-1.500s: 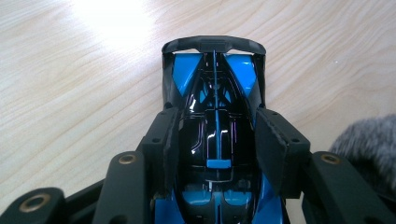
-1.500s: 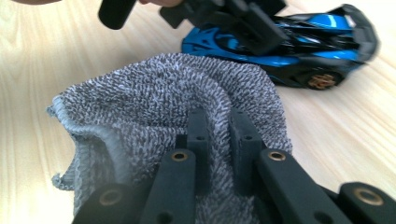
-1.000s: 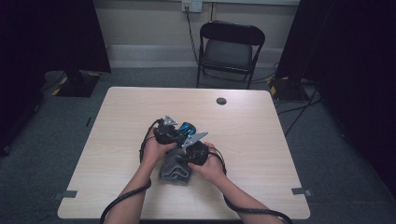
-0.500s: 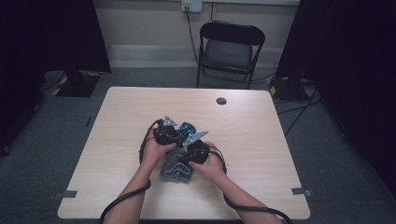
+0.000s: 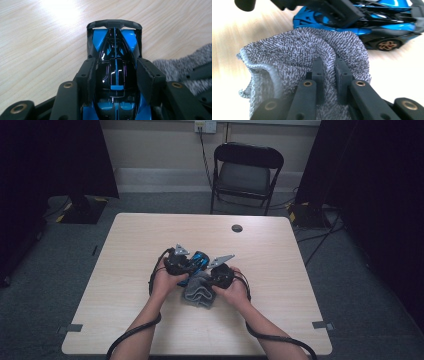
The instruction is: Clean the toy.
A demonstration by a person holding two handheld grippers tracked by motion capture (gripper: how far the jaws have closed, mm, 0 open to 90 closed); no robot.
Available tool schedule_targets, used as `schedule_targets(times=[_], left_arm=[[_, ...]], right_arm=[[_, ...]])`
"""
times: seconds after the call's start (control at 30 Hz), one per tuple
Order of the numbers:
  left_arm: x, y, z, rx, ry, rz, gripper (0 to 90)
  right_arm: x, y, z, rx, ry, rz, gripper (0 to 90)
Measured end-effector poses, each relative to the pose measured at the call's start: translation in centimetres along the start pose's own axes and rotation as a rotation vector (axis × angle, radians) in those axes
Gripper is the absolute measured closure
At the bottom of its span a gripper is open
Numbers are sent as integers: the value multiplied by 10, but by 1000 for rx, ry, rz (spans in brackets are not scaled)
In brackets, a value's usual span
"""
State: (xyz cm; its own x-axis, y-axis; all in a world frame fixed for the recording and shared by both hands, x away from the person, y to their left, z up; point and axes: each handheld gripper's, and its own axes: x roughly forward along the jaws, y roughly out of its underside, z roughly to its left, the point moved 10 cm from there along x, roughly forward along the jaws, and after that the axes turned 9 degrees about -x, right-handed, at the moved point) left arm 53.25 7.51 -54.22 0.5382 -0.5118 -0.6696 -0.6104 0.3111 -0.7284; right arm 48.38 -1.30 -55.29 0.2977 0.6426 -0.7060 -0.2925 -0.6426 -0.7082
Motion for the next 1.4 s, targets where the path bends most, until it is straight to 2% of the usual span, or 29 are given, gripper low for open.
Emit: schedule_targets(times=[0.2,0.63,1.0,1.33,1.4], left_arm=[[0,0,0,-3,1,-1,511],[-1,1,0,0,-4,-11,511],[-1,1,0,-6,-1,-16,511],[-1,2,0,-7,1,-18,511],[-2,2,0,-5,1,-18,511]], right_arm=[[-1,1,-11,30,19,-6,803],[0,1,-25,43,39,4,803],[-4,4,-42,73,73,14,803],[-6,6,-50,84,91,18,802],[-8,7,-53,94,100,3,802]])
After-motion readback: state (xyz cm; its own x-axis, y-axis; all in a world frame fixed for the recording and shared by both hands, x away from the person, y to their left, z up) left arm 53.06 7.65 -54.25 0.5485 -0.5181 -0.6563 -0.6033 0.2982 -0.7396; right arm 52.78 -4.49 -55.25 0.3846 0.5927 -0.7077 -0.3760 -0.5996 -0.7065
